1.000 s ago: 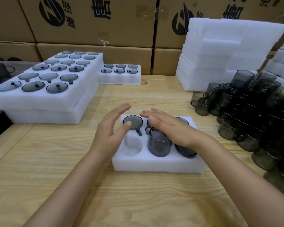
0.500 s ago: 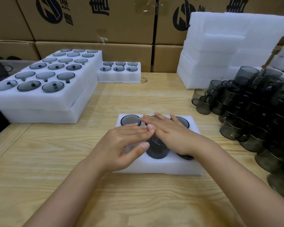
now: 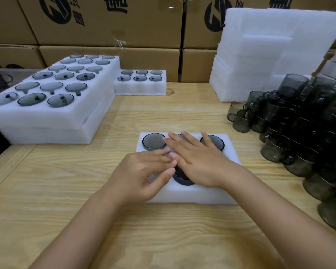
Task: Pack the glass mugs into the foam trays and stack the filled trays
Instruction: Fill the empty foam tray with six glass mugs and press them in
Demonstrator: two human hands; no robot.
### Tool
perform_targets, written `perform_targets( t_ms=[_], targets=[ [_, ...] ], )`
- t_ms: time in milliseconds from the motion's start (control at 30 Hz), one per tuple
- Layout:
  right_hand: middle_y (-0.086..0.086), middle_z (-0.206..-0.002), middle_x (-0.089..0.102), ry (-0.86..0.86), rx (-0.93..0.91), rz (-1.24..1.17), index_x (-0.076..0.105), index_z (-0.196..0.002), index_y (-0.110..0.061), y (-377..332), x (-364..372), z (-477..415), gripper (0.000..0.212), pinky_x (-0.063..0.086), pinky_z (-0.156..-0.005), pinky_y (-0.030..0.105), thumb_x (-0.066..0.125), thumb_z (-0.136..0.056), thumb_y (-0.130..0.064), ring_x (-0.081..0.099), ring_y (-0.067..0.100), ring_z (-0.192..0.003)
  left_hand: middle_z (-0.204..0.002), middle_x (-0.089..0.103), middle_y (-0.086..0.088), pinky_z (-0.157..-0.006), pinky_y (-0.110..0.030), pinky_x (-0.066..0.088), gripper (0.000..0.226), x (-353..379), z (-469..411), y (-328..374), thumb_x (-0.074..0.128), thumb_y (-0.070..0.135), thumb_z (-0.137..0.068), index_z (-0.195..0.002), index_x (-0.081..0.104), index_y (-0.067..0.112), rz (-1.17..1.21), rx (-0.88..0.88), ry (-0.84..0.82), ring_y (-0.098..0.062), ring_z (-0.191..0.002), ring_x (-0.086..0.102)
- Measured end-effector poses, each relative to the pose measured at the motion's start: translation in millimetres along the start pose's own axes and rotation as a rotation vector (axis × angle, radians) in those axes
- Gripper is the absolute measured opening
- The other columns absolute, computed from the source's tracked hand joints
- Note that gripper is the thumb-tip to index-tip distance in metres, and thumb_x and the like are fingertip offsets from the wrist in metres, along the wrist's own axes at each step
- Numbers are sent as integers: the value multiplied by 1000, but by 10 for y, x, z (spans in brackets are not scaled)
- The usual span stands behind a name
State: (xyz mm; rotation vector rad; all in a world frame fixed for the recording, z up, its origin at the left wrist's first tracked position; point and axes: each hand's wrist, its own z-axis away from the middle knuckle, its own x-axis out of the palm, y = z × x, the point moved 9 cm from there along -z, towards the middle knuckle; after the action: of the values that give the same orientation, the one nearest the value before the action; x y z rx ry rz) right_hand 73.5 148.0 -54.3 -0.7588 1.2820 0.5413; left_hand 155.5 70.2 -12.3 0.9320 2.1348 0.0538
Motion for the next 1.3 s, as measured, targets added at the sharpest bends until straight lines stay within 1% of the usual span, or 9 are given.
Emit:
perform_targets(
  t_ms=[233,433,667,733,833,933,1067,1200,1300],
  targets=[
    [-28,-154,-2,60,35,-200,4,-149,-41,61,-35,-18,50,-14,-116,39,5,-99,-47,-15,-5,-140,-94,73,-9,-58,-34,53,33,-15,-10,275,56,27,-92,-84,76,3,-291,254,44,-25,-78,69],
    [-20,-155,-16,80,71,90,-9,-145,-48,41,2,-29,51,-23,-109,53,-2,-94,-51,-25,16,-142,-60,62,-6,-44,-32,45,43,93,-45,445,49,23,-94,-57,64,6,-487,198,128,-24,-49,54],
    [-18,-157,-6,88,60,-71,4,-148,-41,76,2,-36,84,-13,-114,49,-13,-72,-72,-14,15,-145,-52,55,-6,-50,-26,45,44,381,10,684,43,16,-94,-54,61,12,-892,178,139,-21,-46,53],
    [-18,-157,0,93,61,-158,13,-149,-36,90,-30,-23,74,-13,-115,46,-2,-84,-67,-11,12,-145,-55,59,-5,-49,-27,45,43,346,-13,655,42,19,-95,-60,66,12,-901,139,141,-21,-48,55],
    [-18,-154,19,139,55,-396,31,-144,-35,94,-130,12,52,-9,-117,38,15,-98,-52,0,5,-144,-53,57,-2,-45,-27,43,35,161,-72,616,47,23,-91,-69,71,12,-760,75,199,-20,-45,53],
    [-20,-133,44,325,71,-784,49,-134,-29,253,-398,172,43,22,-108,13,29,-99,-44,31,-3,-130,-58,66,-2,-69,-31,56,31,-95,-50,486,50,22,-88,-88,77,7,-508,-19,260,-21,-52,61],
    [-2,-116,62,761,366,-321,60,-120,-18,980,-865,678,35,40,-87,32,42,-97,-37,52,23,-110,-97,72,5,-90,-24,46,35,-499,58,-66,42,28,-94,-103,72,11,-127,-330,424,-8,-91,64],
    [17,-130,50,398,854,-51,48,-131,-13,1747,-477,973,49,37,-96,44,40,-95,-44,42,42,-118,-116,65,7,-93,-14,43,23,-394,307,-683,46,27,-93,-112,60,31,373,-660,519,-2,-111,59],
    [16,-127,53,408,871,-112,43,-135,-11,1844,-314,1102,51,42,-96,45,42,-95,-43,47,38,-117,-126,60,0,-93,-17,44,28,-146,433,-960,45,18,-101,-126,52,27,520,-819,450,-13,-120,54]
  ],
)
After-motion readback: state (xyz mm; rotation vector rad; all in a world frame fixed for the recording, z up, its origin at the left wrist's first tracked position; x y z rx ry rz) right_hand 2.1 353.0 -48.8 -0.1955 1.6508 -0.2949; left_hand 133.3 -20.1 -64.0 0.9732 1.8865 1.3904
